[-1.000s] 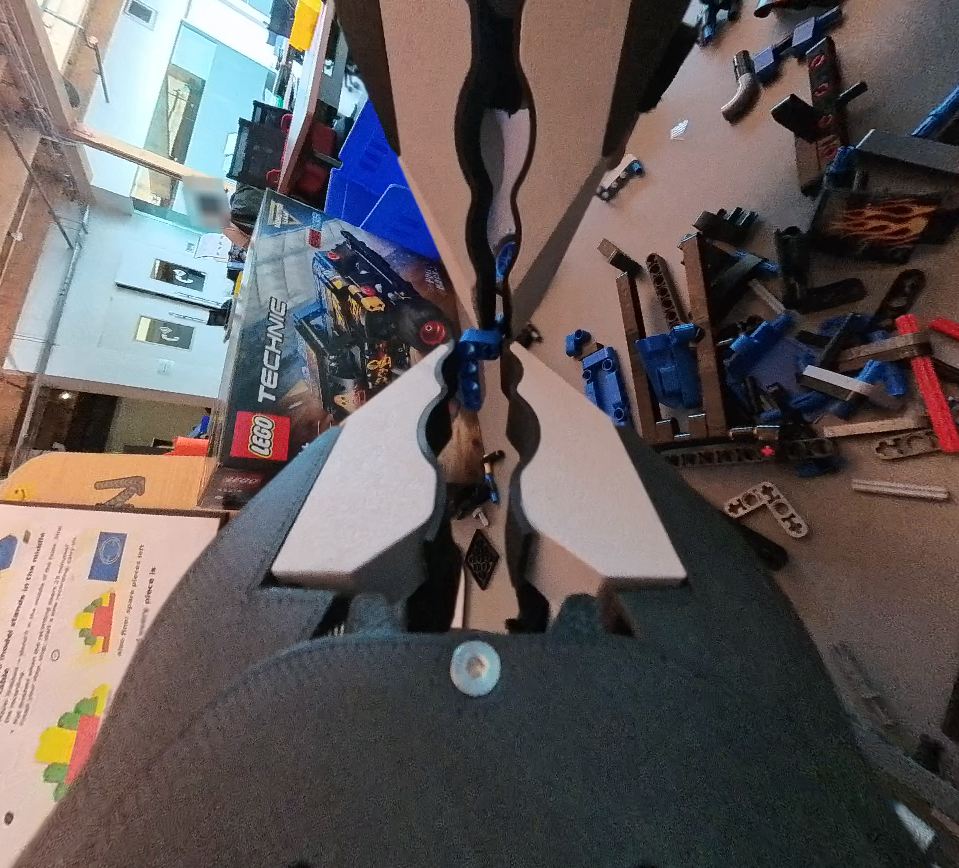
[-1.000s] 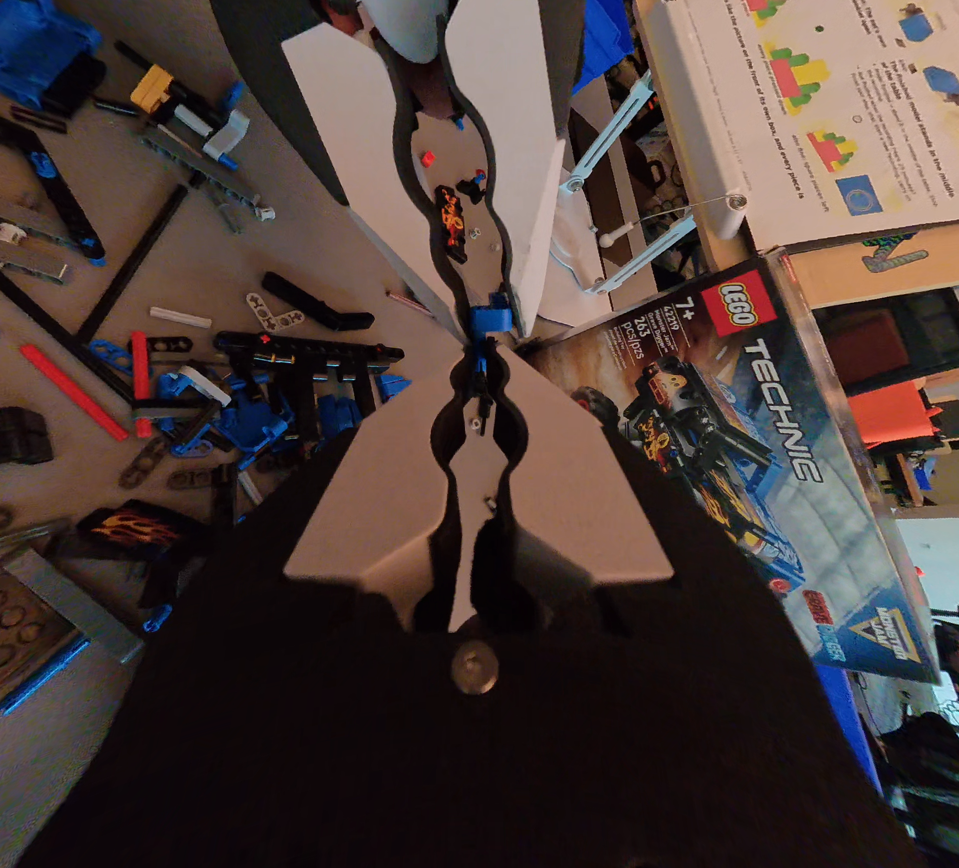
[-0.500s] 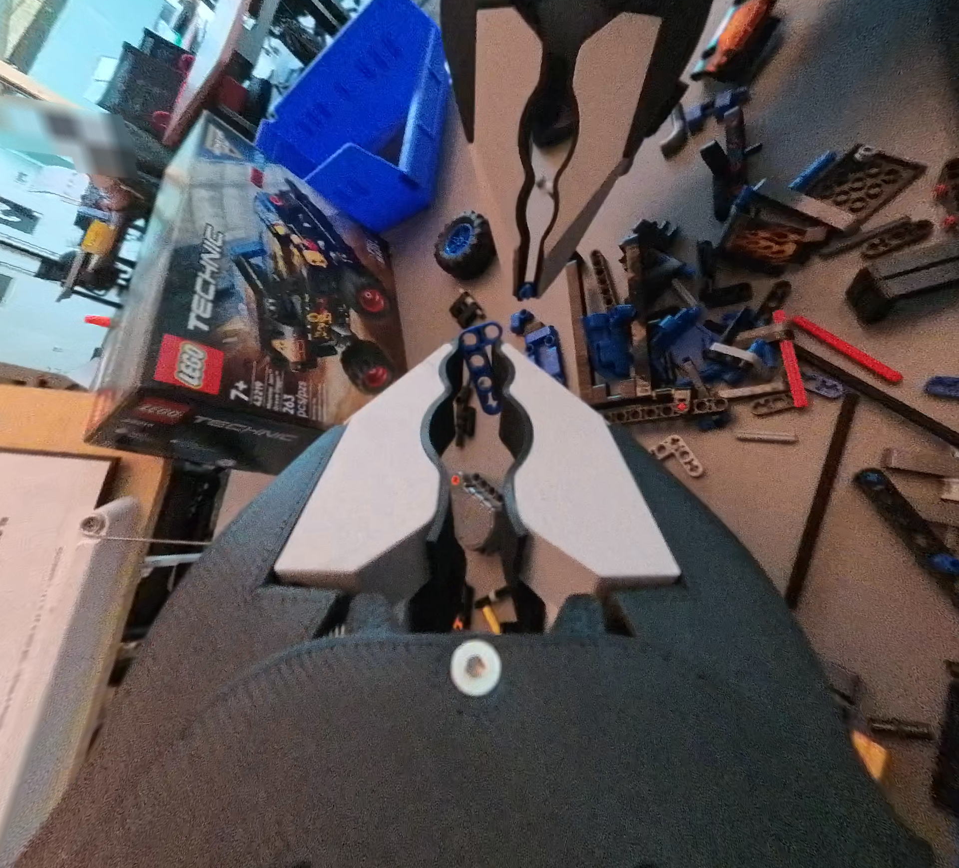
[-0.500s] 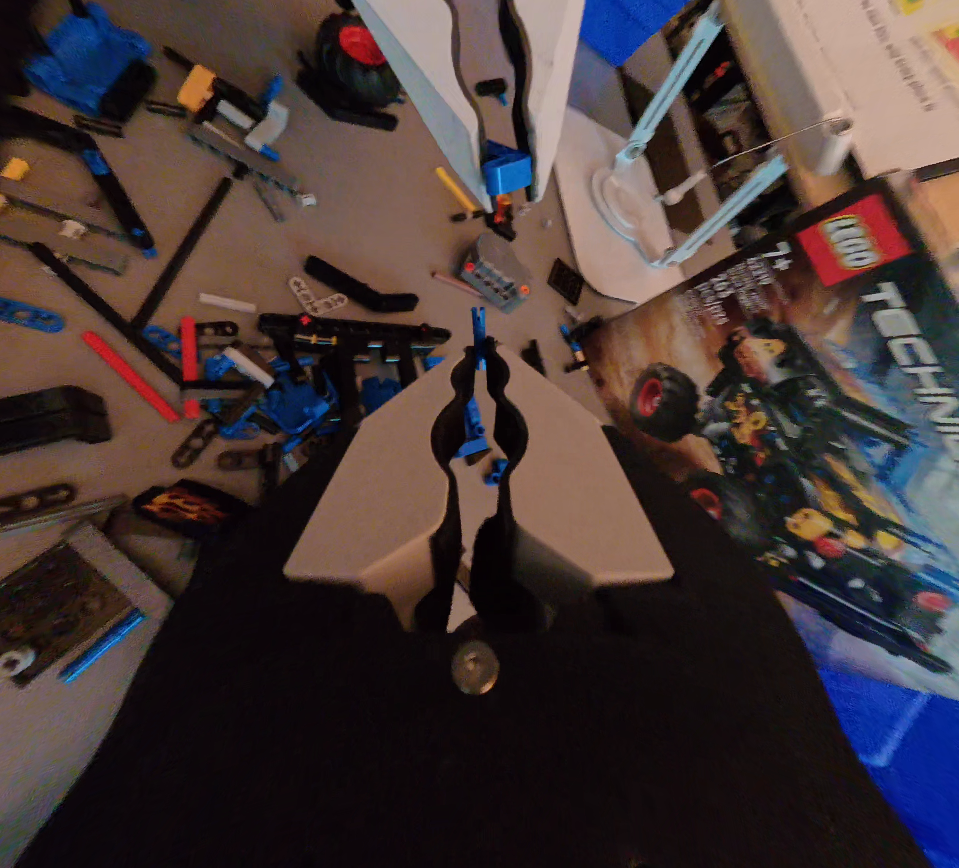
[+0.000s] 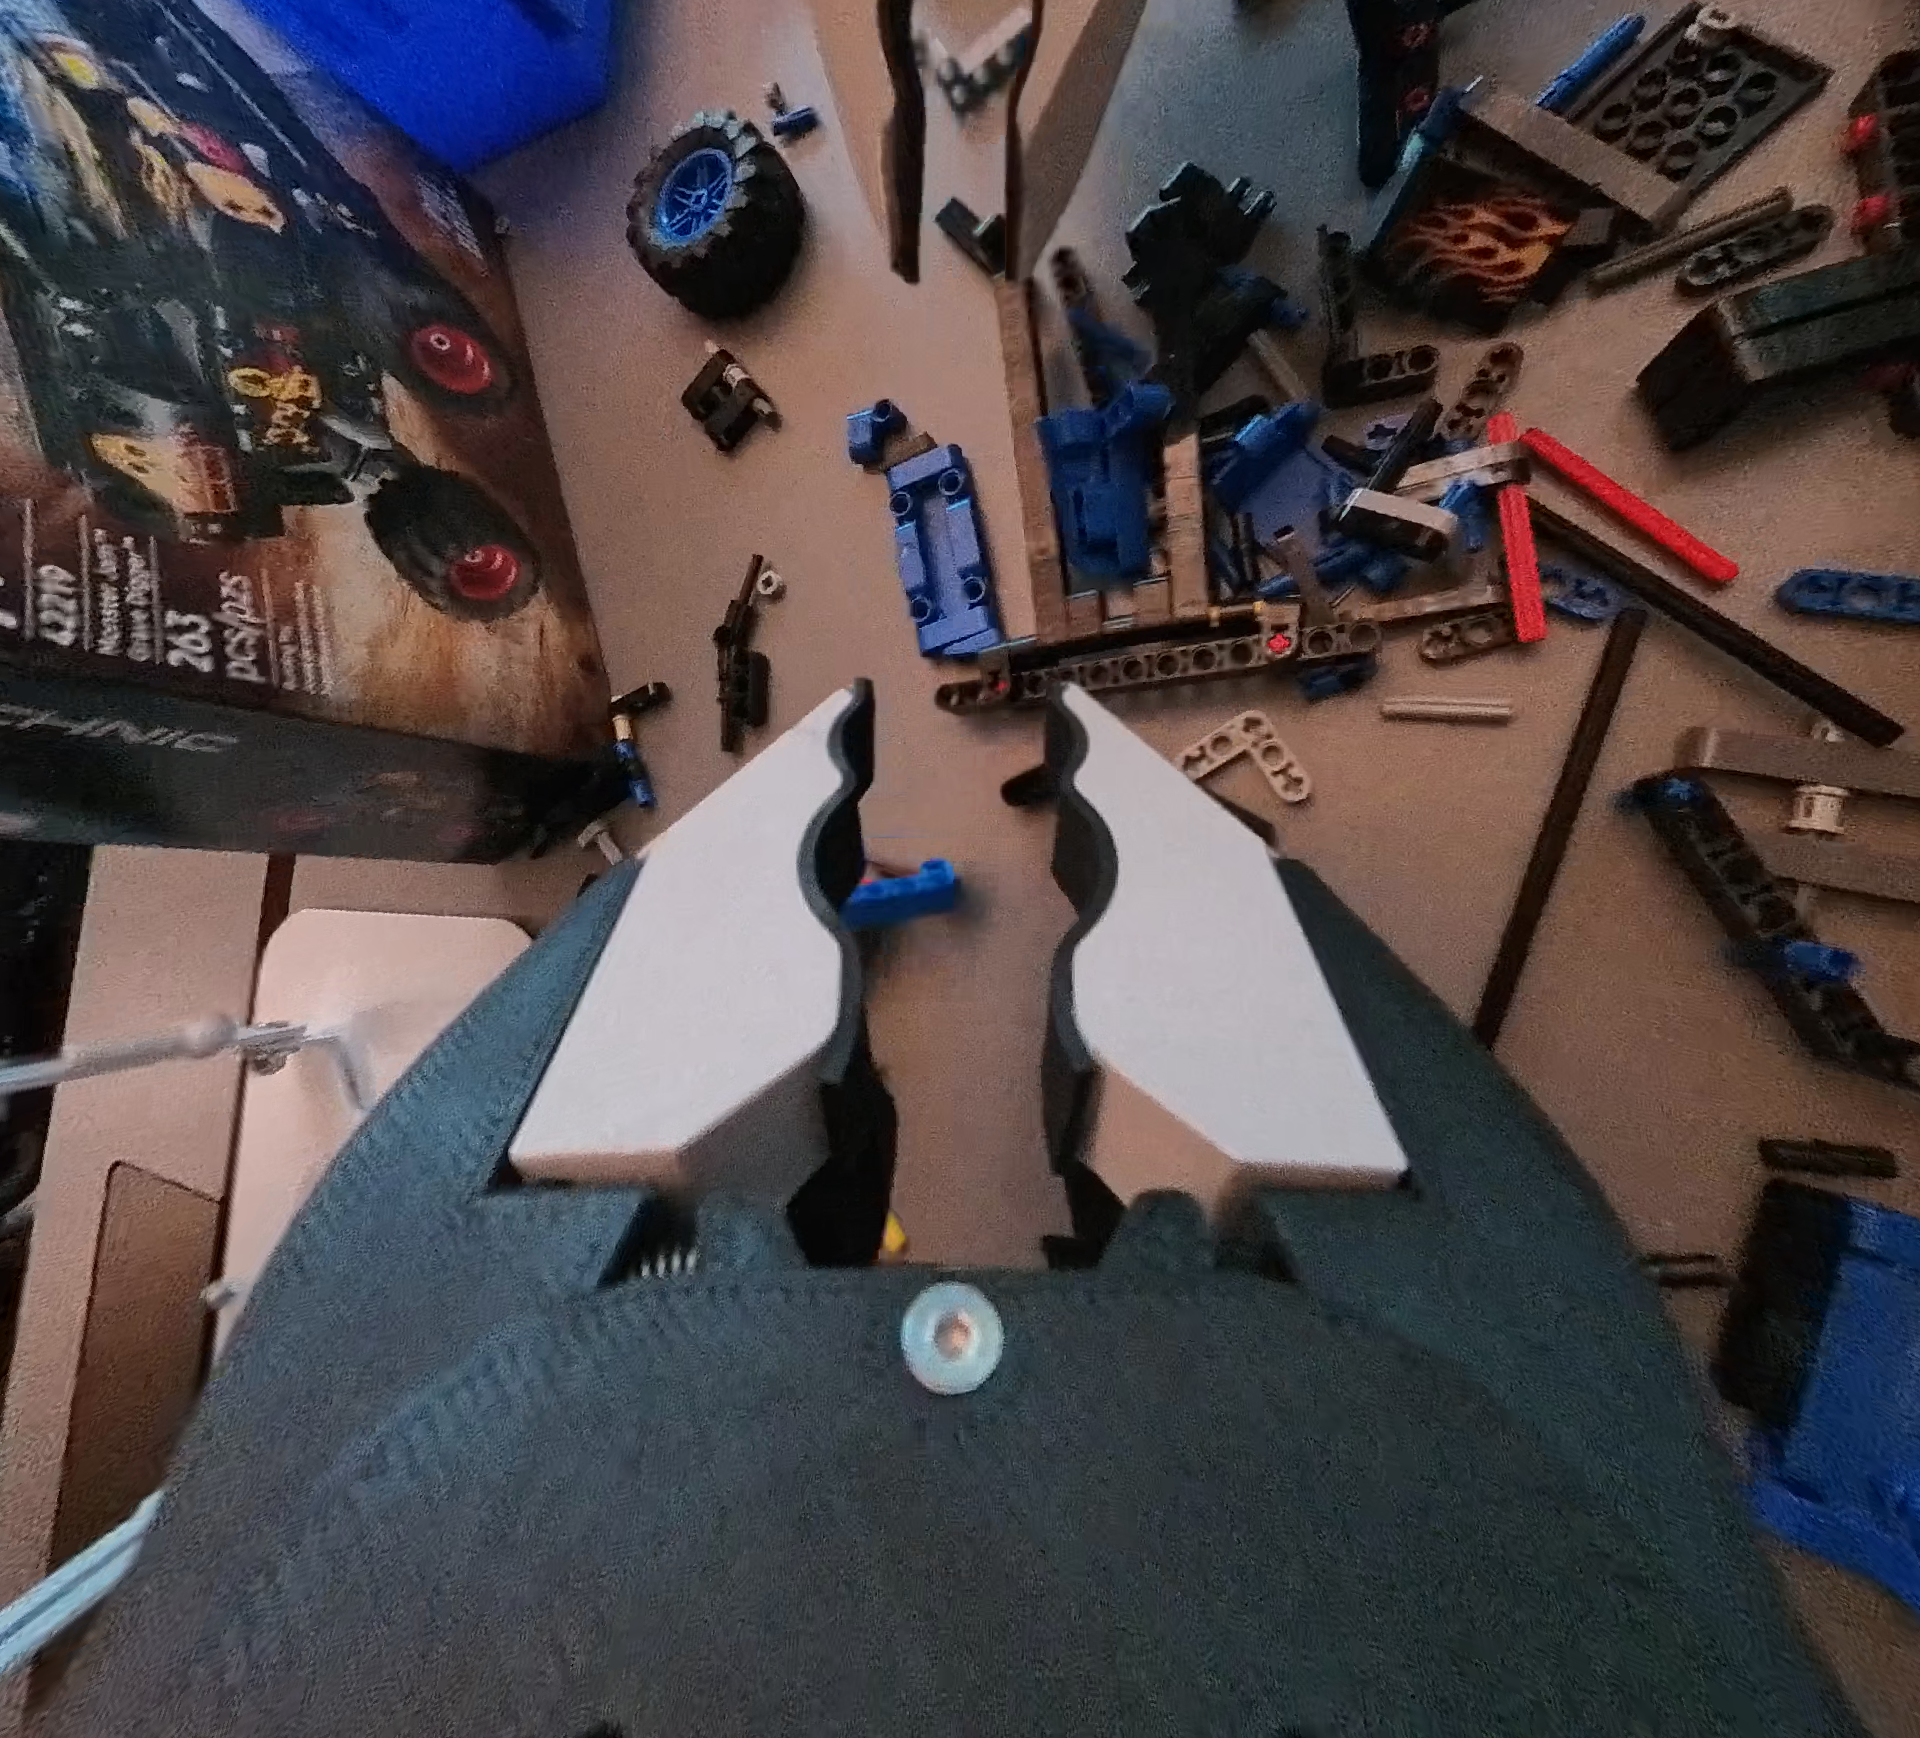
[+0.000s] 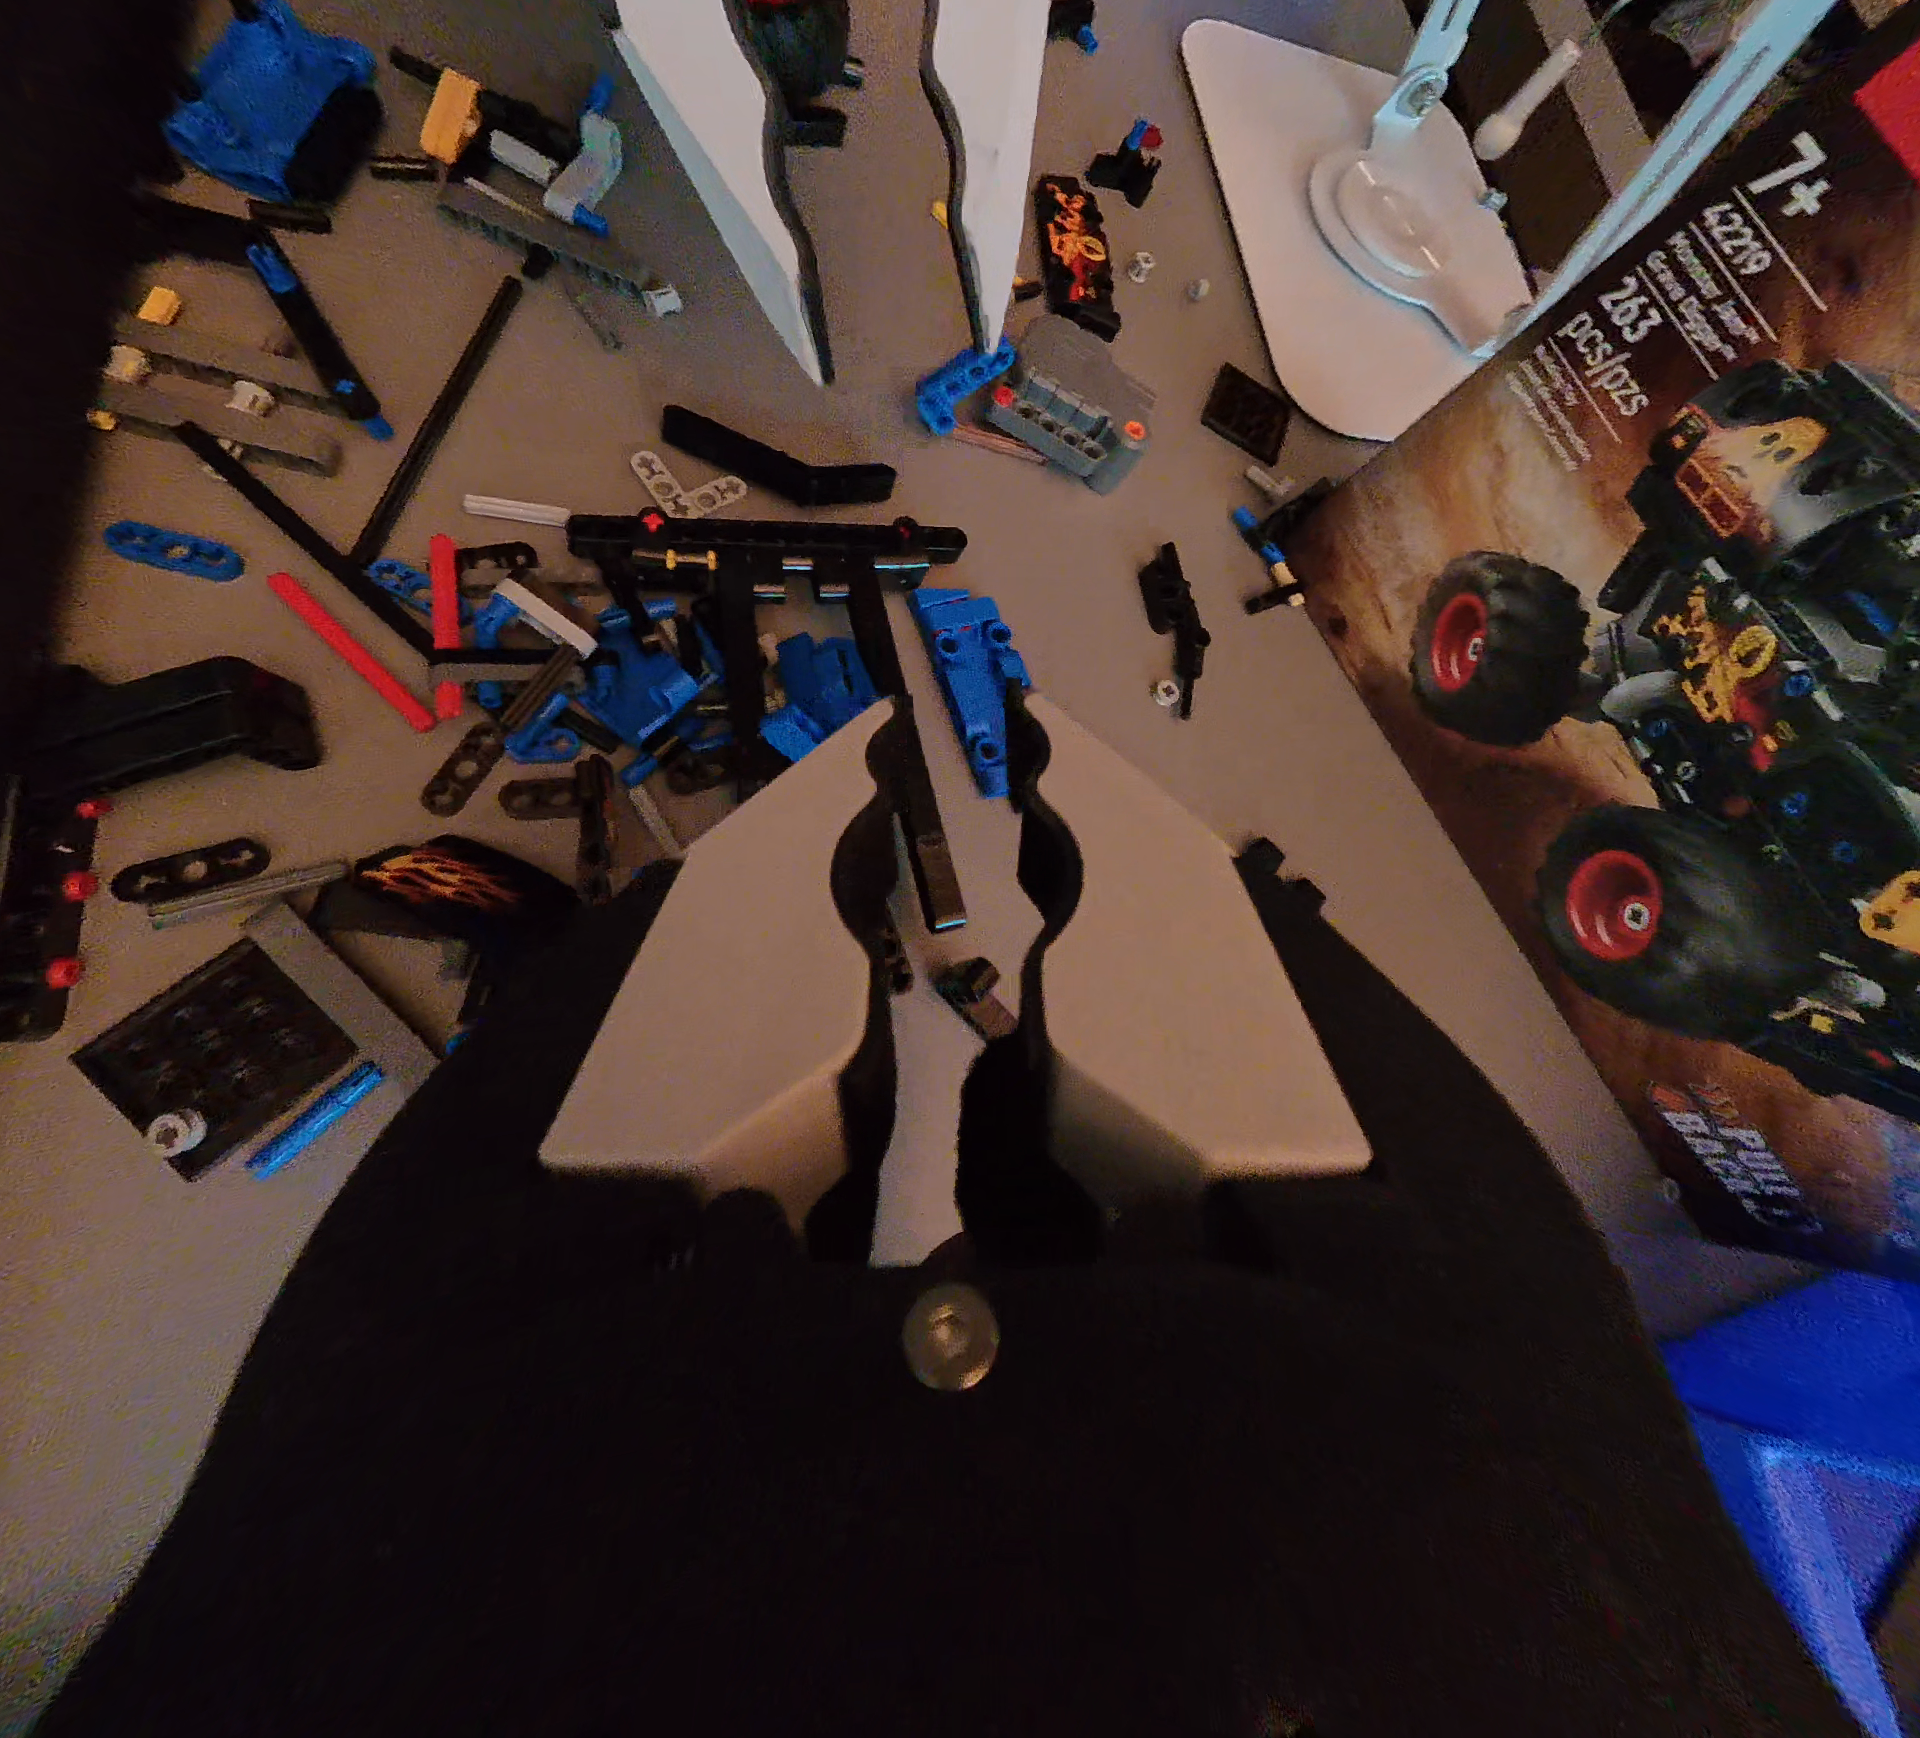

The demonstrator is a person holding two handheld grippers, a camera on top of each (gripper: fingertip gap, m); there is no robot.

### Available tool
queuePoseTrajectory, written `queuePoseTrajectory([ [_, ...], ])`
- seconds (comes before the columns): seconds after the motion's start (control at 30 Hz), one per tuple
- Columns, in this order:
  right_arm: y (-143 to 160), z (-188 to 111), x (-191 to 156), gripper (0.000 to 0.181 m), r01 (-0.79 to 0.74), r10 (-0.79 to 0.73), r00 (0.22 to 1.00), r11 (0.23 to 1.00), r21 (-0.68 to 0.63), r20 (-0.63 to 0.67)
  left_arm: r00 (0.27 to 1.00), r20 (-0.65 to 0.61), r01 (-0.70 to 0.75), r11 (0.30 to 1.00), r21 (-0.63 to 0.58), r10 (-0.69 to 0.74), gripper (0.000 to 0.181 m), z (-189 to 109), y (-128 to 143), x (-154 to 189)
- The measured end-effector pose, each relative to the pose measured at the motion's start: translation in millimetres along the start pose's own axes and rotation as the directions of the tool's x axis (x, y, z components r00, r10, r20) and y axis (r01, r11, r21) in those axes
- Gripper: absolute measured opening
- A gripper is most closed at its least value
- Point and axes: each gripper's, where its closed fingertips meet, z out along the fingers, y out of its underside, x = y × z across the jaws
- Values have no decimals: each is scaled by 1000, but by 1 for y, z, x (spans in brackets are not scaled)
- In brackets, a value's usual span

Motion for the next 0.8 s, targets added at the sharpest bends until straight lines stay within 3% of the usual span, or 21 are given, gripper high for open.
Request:
queuePoseTrajectory([
  [0.17, 13, 1, 10, 14, -6, 3, 999, 999, -51, -48, 983, 126, 140, 989, -39, -134, 35, -10, 31, -36],
  [0.33, 27, 5, 15, 14, 1, -10, 997, 992, -124, -72, 948, 141, 305, 937, -168, -284, 52, 7, 75, -44],
  [0.43, 29, 6, 15, 14, 5, -14, 997, 992, -130, -72, 938, 145, 339, 919, -202, -314, 57, 19, 81, -43],
  [0.57, 30, 2, 22, 13, -5, -9, 995, 991, -133, -104, 940, 152, 333, 916, -223, -305, 43, 27, 84, -43],
  [0.67, 32, -1, 27, 15, -41, 26, 992, 992, -123, -121, 924, 239, 359, 895, -265, -300, 44, 21, 98, -56],
  [0.8, 38, -2, 32, 17, -81, 63, 989, 987, -136, -133, 924, 262, 332, 926, -180, -280, 52, 16, 78, -63],
])
